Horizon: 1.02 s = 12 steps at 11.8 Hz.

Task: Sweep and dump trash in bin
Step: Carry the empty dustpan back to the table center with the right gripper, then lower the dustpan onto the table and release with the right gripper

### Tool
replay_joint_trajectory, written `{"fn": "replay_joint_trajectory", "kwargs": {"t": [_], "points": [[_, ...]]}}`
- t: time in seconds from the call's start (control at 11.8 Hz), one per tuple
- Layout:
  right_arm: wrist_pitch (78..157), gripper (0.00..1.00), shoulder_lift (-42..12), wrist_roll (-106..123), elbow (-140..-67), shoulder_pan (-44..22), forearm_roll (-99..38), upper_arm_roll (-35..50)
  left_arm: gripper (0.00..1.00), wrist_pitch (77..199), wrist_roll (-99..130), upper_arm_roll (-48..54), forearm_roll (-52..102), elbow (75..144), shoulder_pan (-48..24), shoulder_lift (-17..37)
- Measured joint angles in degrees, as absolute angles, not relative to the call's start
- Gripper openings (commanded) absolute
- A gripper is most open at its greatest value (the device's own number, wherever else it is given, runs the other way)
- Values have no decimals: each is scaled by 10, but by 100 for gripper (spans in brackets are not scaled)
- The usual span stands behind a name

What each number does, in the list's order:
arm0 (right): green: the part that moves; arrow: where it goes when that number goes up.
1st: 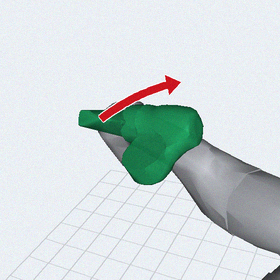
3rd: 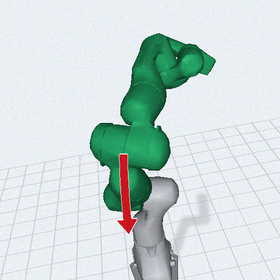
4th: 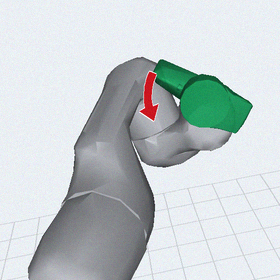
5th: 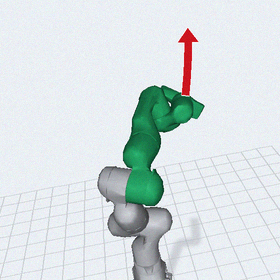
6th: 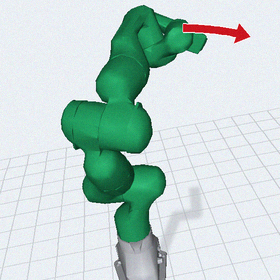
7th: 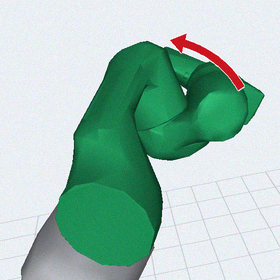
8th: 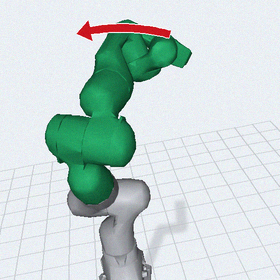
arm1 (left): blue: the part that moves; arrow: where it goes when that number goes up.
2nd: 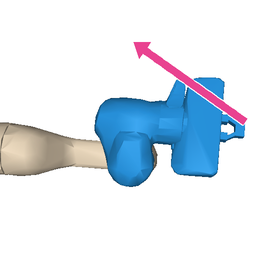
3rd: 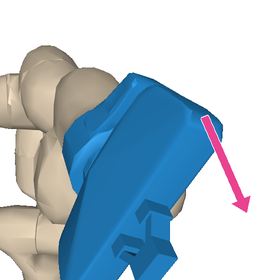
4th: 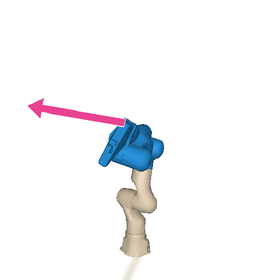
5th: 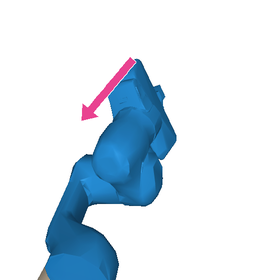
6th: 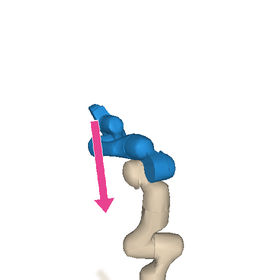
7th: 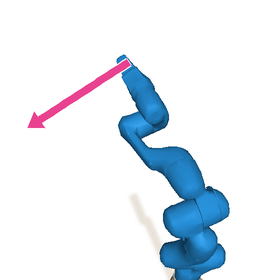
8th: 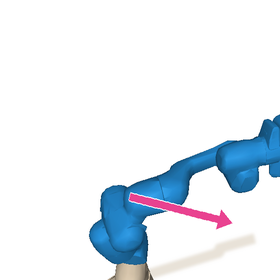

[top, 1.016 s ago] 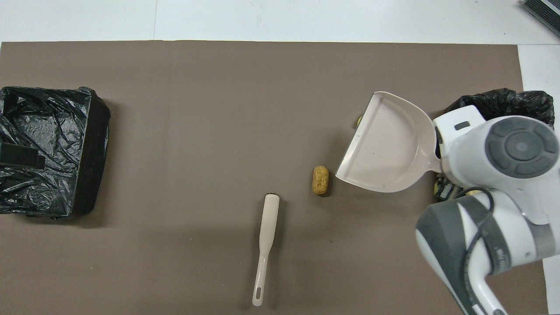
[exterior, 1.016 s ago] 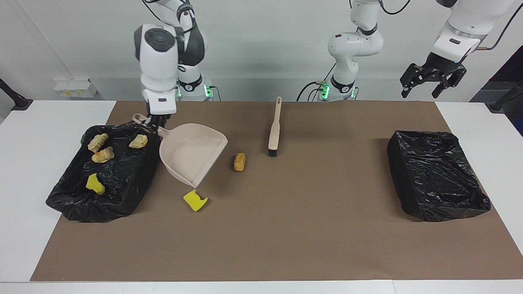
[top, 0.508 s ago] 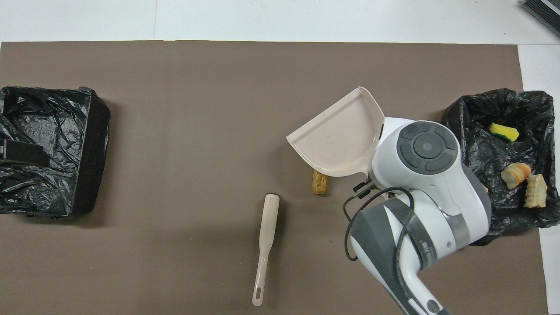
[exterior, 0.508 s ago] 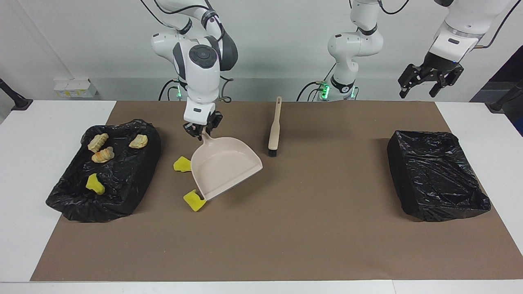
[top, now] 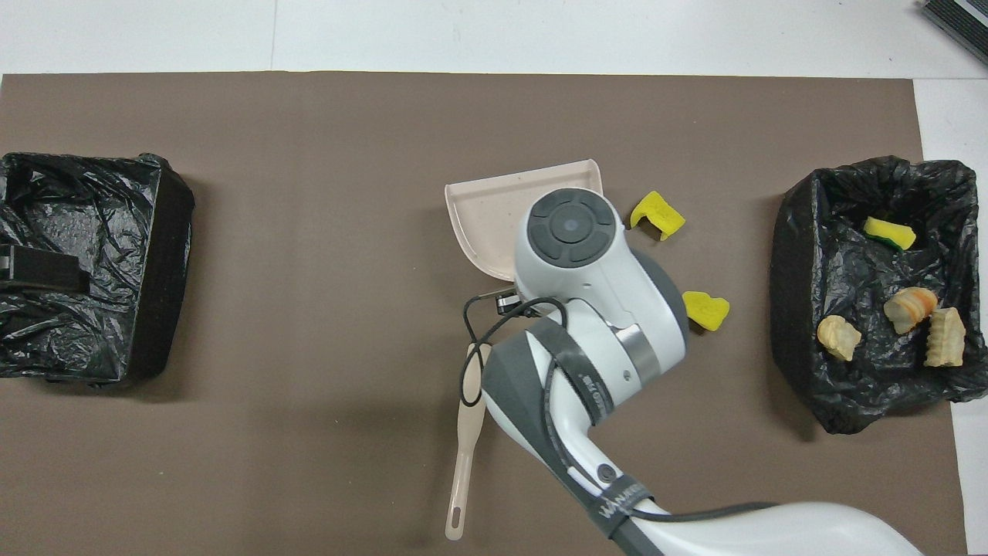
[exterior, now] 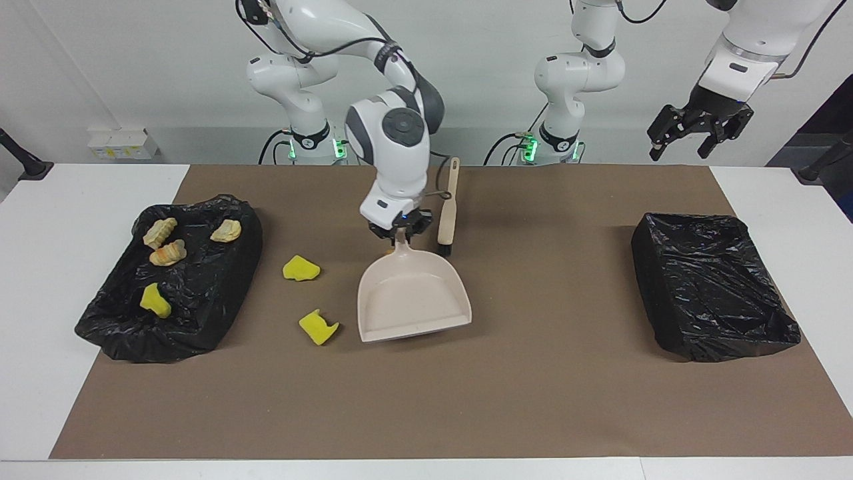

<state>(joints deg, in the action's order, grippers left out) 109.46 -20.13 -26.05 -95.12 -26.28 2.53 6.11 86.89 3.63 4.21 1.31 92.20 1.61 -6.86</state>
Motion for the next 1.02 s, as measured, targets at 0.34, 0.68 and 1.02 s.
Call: {"fn": "replay_joint_trajectory", "kwargs": {"t": [0.34, 0.68, 1.02], "points": [[1104, 0, -348, -342, -797, -304, 10, 60, 100, 869, 36, 42, 13, 922, 16, -69], [1112, 100, -405, -351, -727, -305, 11, 55, 100, 869, 36, 42, 13, 922, 16, -69], [1131, 100, -390, -351, -725, -293, 6, 54, 100, 869, 36, 42, 13, 922, 16, -69]]}}
